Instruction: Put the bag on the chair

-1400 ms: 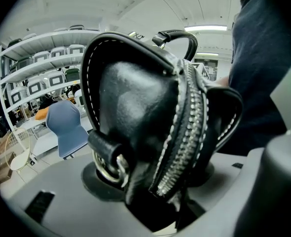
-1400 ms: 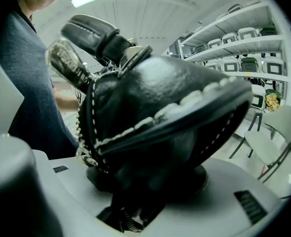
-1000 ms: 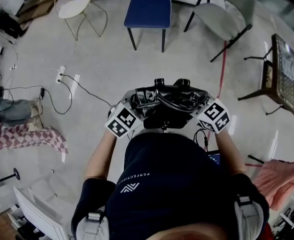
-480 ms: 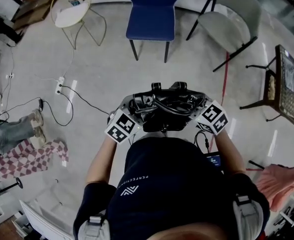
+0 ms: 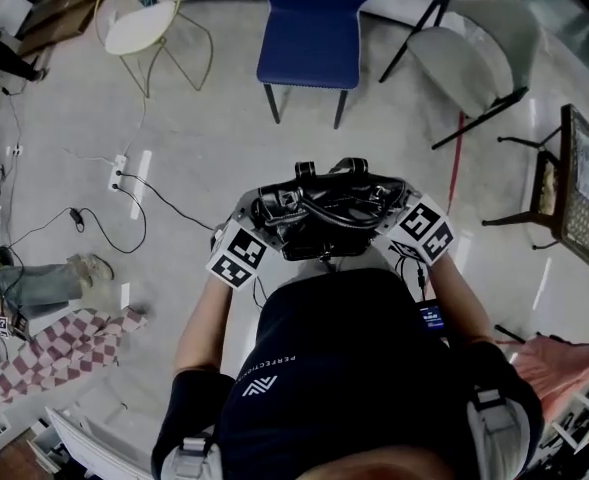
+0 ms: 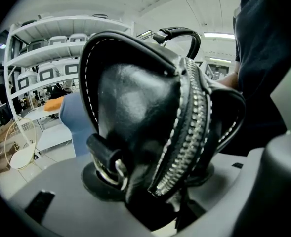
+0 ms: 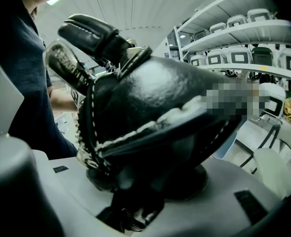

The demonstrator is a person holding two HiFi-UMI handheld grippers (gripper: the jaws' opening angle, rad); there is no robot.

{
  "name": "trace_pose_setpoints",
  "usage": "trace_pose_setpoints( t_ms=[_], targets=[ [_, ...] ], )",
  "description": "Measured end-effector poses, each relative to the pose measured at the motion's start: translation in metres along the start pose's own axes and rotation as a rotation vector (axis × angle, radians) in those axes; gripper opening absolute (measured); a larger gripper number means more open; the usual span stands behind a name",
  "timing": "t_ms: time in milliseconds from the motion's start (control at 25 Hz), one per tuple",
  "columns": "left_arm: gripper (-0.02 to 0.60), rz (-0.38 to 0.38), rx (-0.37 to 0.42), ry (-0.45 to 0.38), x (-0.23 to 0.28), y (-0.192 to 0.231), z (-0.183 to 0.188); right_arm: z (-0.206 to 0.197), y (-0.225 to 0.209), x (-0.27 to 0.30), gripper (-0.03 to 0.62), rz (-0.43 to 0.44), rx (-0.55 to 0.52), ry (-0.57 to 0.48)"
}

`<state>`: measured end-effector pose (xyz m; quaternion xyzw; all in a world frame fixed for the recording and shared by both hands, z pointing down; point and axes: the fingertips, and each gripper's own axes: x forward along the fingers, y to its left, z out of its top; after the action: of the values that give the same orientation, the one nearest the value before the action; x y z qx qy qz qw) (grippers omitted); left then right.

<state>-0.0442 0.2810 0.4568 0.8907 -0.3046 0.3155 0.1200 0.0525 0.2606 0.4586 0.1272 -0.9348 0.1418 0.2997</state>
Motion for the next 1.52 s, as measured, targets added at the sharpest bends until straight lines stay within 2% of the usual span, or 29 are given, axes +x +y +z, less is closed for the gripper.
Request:
trace_pose_setpoints(
  t_ms=[280,600,800,1040,1240,1520],
  targets=[
    [0.296,0.052,-0.042,0.018,0.039,0.058,0.024,0.020,-0.075,0.018,0.224,0.054,-0.029,0.009],
    [0.296,0.088,-0.069,0.045,0.071,0.117,0.074,0.058,-0.154,0.017,0.224,0.092,-0.038,0.000],
    [0.296,0.113,-0.050,0.014,0.090,0.125,0.060,0.045,-0.166,0.032,0.224,0.071,-0.080,-0.011],
    [0.296,0.117,-0.018,-0.004,0.096,0.134,0.062,0.046,-0.176,0.034,0.224,0.033,-0.100,-0.030],
    [0.298,0.099,-0.028,0.018,0.126,0.174,0.098,0.065,-0.233,0.031,0.224,0.030,-0.062,-0.016],
    [0.298,0.064,-0.042,0.025,0.131,0.207,0.104,0.085,-0.254,0.044,0.224,0.021,-0.027,-0.002]
  ],
)
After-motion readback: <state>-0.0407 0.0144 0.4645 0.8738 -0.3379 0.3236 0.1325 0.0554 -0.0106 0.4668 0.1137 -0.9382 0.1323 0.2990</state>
